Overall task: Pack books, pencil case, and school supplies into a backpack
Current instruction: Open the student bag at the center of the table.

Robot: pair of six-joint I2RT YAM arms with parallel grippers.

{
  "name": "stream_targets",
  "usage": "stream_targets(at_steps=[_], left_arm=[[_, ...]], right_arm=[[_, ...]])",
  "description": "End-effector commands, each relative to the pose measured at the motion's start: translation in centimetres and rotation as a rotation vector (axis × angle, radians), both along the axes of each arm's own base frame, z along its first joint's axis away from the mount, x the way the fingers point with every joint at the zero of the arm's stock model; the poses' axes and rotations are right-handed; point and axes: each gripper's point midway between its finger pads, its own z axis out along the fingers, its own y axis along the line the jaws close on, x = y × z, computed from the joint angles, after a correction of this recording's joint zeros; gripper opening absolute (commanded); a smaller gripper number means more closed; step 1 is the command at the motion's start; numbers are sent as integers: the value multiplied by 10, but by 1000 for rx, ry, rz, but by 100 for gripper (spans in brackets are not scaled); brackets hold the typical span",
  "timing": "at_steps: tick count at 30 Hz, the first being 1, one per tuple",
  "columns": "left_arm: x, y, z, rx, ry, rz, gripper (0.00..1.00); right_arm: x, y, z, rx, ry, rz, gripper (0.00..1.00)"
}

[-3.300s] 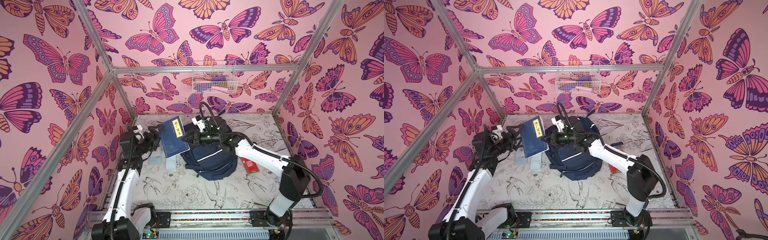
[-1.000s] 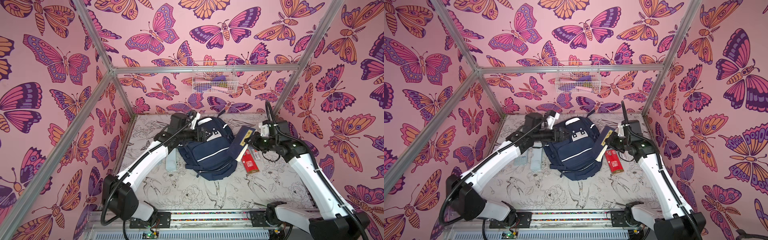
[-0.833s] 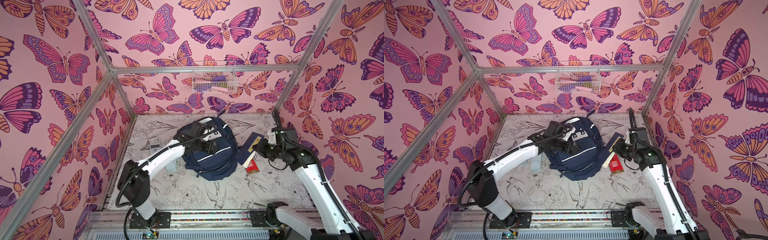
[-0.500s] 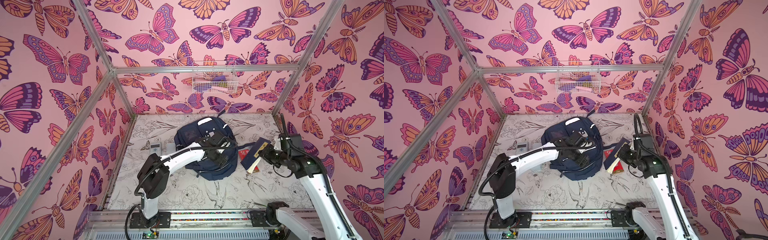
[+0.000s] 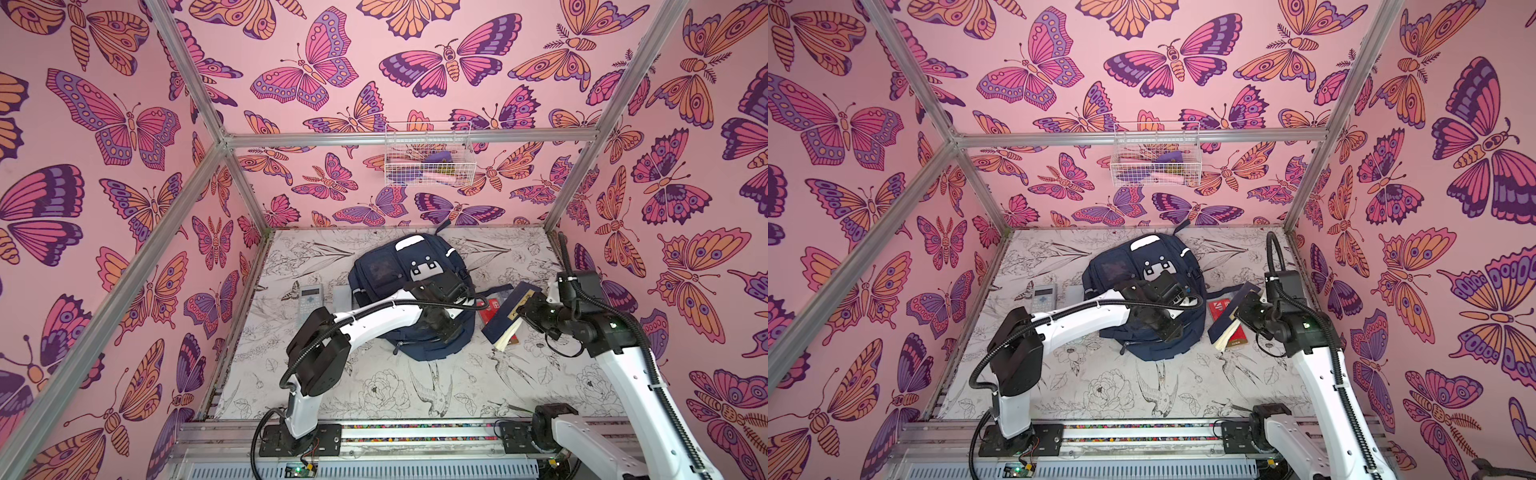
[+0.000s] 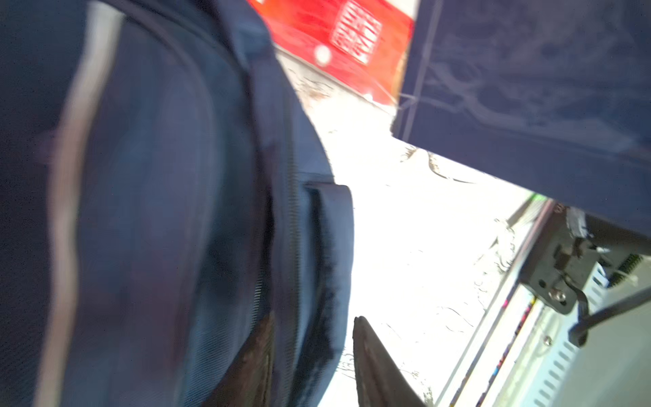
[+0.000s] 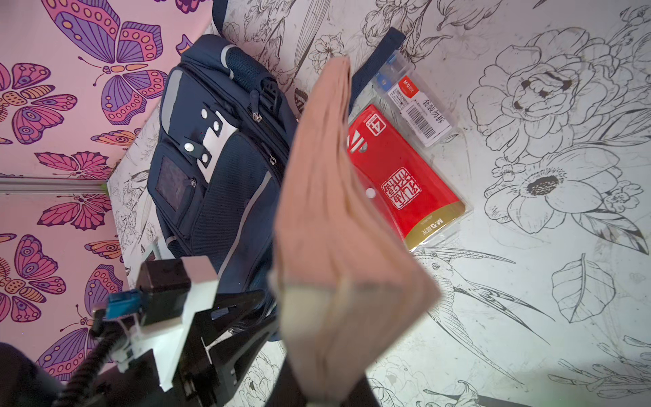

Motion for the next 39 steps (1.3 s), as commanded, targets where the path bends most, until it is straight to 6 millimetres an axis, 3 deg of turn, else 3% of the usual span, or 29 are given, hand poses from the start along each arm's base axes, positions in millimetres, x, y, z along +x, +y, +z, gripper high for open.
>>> stream_targets(at_steps=[1, 10, 14, 21, 27, 31, 39], left_arm=[[3, 2, -17, 47, 23, 12, 39], [35, 10, -27, 139, -94, 131, 34], [48, 19, -24, 171, -155, 194, 42], [67, 34, -8, 196, -278, 275, 67], [73, 43, -21, 248, -311, 283, 72], [67, 38, -19, 209, -278, 281, 61], [63, 23, -2, 110, -224, 278, 12]], right_arm=[[-1, -4, 2, -2, -11, -24, 0], [-4, -2, 3, 12, -18, -15, 0], [-6, -1, 0, 16, -12, -14, 0], [-5, 0, -1, 25, -14, -11, 0], [-6, 0, -2, 28, -15, -13, 0], [-7, 1, -1, 29, -22, -9, 0], [-7, 1, 0, 33, -24, -8, 0]])
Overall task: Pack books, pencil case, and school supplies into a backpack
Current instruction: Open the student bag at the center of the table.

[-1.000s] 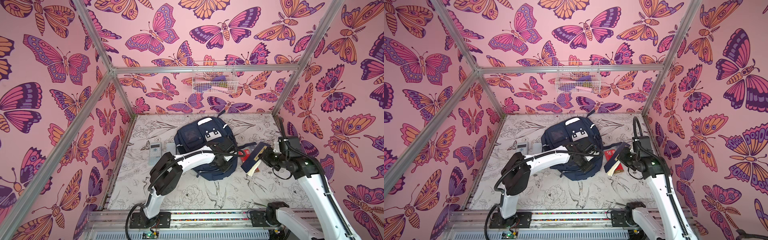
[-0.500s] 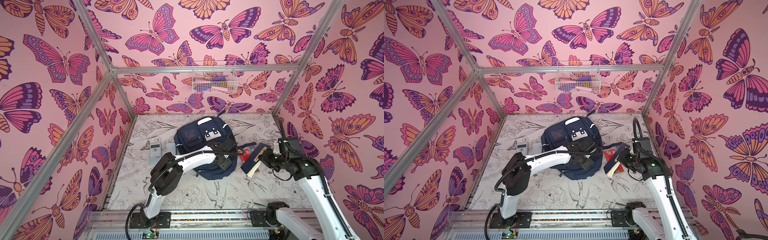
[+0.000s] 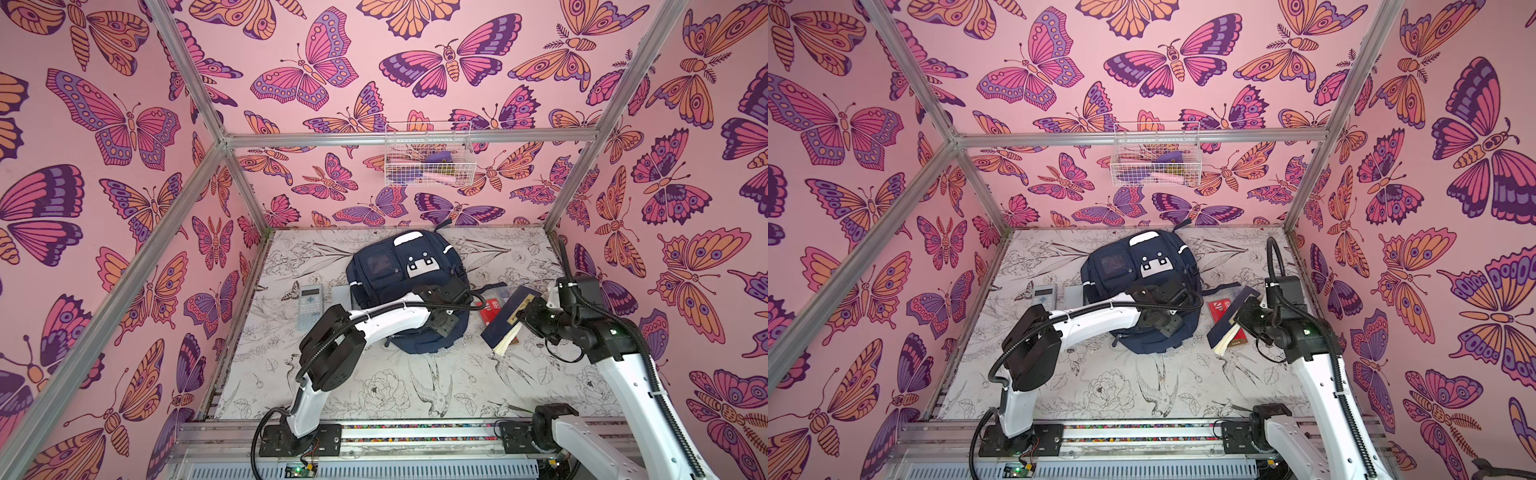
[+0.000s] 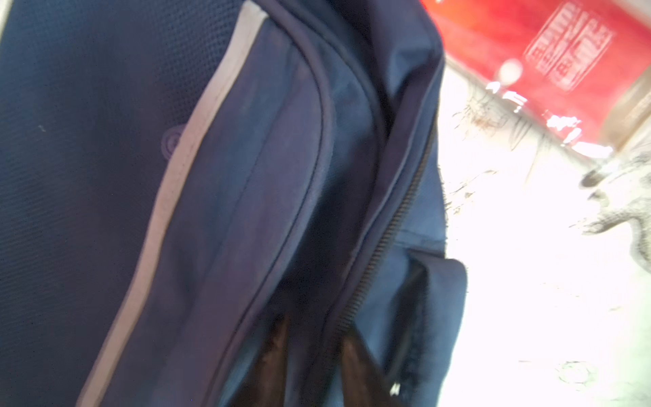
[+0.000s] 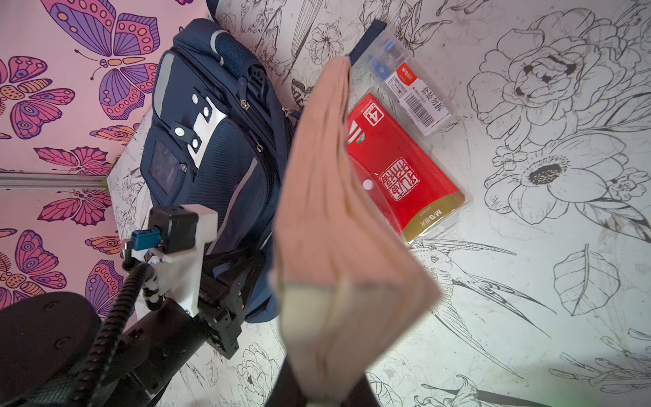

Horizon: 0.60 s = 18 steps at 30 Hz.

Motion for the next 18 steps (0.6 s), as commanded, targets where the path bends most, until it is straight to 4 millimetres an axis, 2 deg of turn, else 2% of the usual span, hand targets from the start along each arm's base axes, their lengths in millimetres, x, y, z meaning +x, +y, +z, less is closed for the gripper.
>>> stream_targets(at_steps=[1, 7, 9, 14, 18], left_arm=[[6, 0, 23, -56, -15, 14, 10], [5, -2, 33, -95, -1, 14, 7], [7, -1, 30, -95, 6, 18, 0], [6, 3, 17, -100, 63, 42, 0], [6, 6, 16, -97, 64, 46, 0]], right_arm=[[1, 1, 6, 20, -23, -10, 0], [1, 1, 7, 20, -26, -6, 0], [1, 1, 7, 23, -25, -6, 0], [1, 1, 11, 20, -32, -5, 0], [0, 0, 15, 16, -41, -4, 0]])
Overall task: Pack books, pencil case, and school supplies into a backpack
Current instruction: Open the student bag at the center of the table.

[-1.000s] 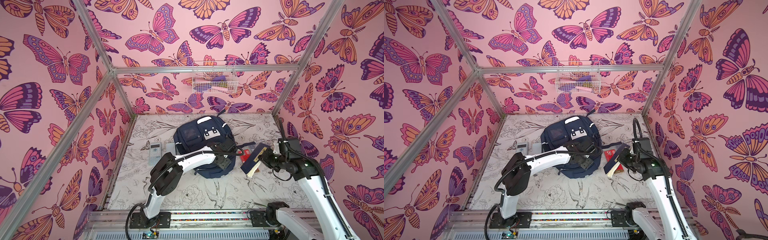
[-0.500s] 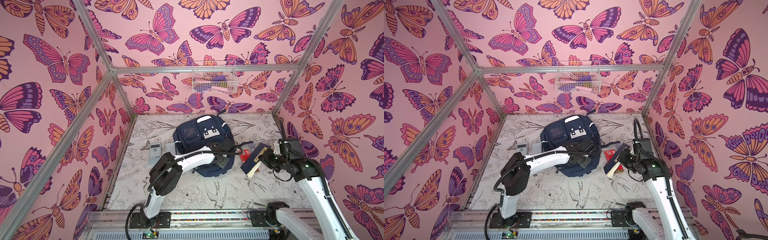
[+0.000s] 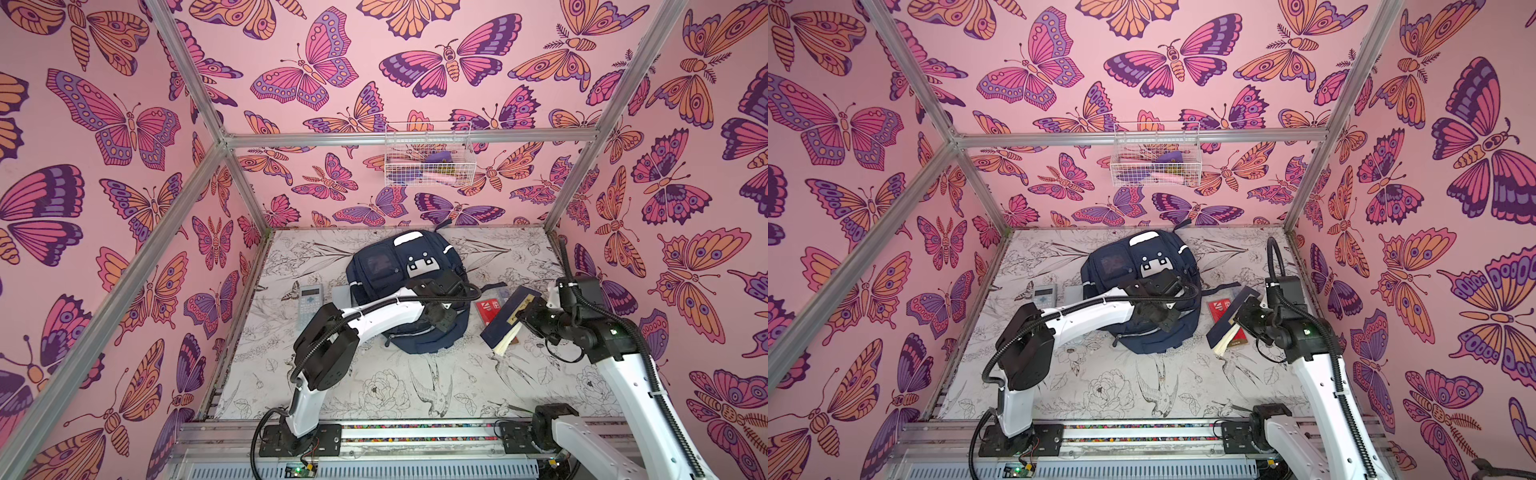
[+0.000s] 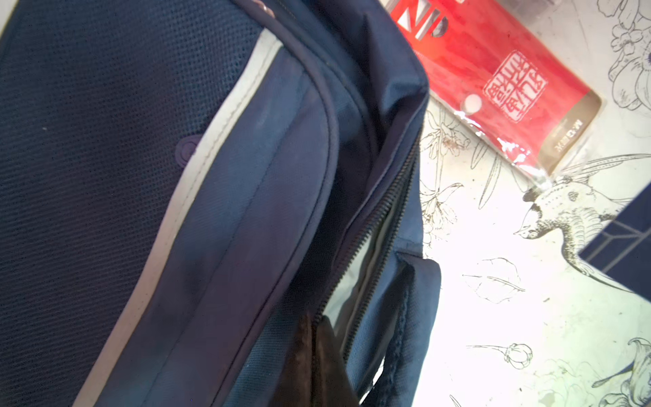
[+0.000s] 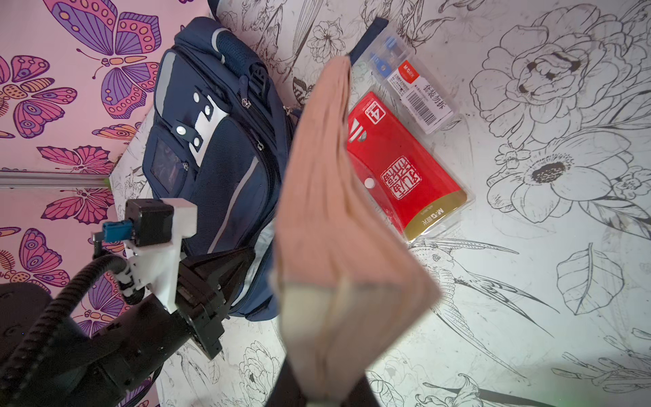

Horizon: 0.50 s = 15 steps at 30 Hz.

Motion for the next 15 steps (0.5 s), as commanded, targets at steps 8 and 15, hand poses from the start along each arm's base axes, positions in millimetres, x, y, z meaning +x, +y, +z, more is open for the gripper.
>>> stream_targets(at_steps=[8, 15], left_arm=[[15, 7, 104, -217, -209, 75, 0], [21, 18, 164, -316, -306, 88, 0]], right_arm=[[9, 33, 44, 181, -173, 115, 0], [4, 52, 52, 314, -248, 154, 0]])
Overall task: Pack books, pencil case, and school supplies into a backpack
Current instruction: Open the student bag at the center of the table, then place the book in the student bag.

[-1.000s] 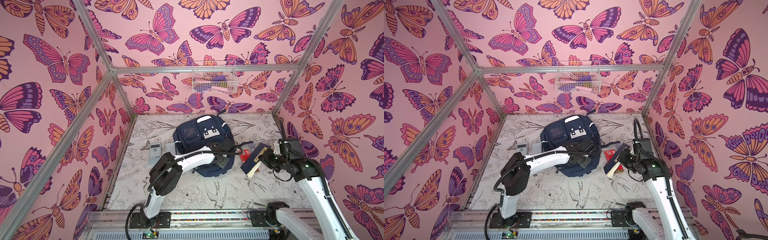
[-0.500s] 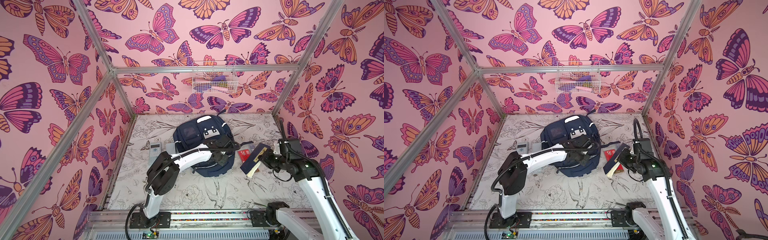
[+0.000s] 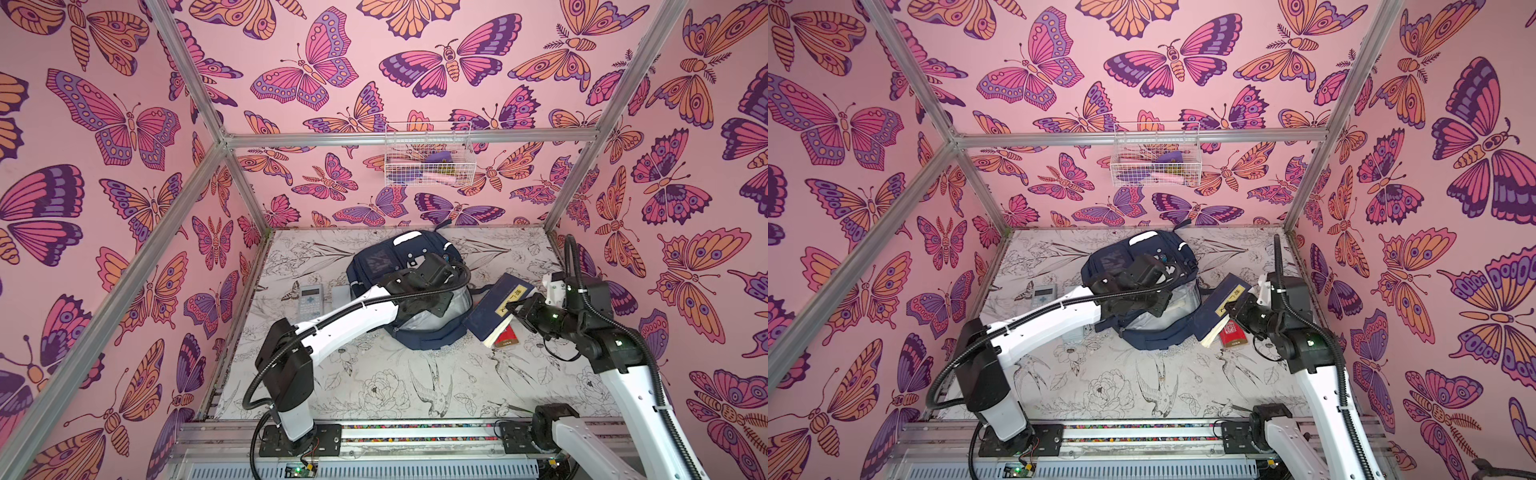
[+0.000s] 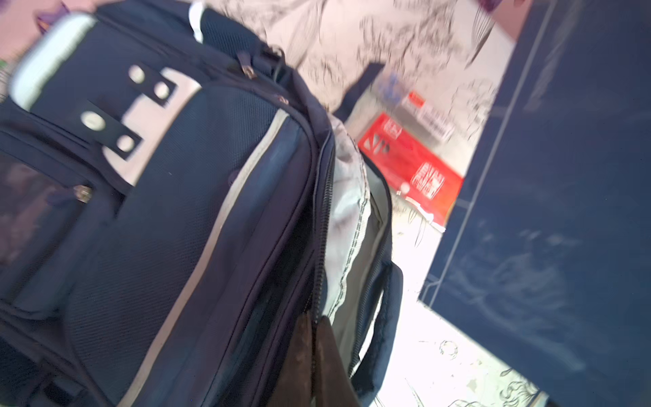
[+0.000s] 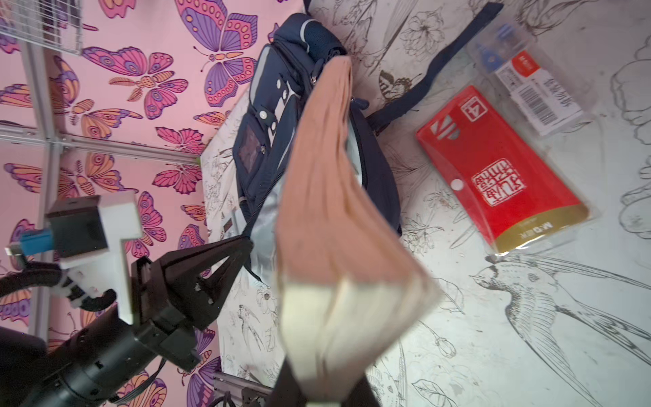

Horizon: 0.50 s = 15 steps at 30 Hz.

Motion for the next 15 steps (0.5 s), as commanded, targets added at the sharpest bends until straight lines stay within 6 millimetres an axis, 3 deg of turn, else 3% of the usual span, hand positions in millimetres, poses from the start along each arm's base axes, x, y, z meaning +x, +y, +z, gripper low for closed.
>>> stream_targets(at_steps=[1, 7, 12, 15], left_arm=[[12, 3, 50, -113, -104, 29, 0], [4, 5, 88, -241, -123, -11, 0], [2, 4, 88, -262, -104, -14, 0], [2, 5, 90, -298, -96, -4, 0]], right_arm=[[3, 19, 18, 139, -88, 41, 0], [20, 52, 0, 254, -102, 55, 0], [41, 89, 8, 260, -144, 112, 0], [51, 107, 2, 251, -134, 137, 0]])
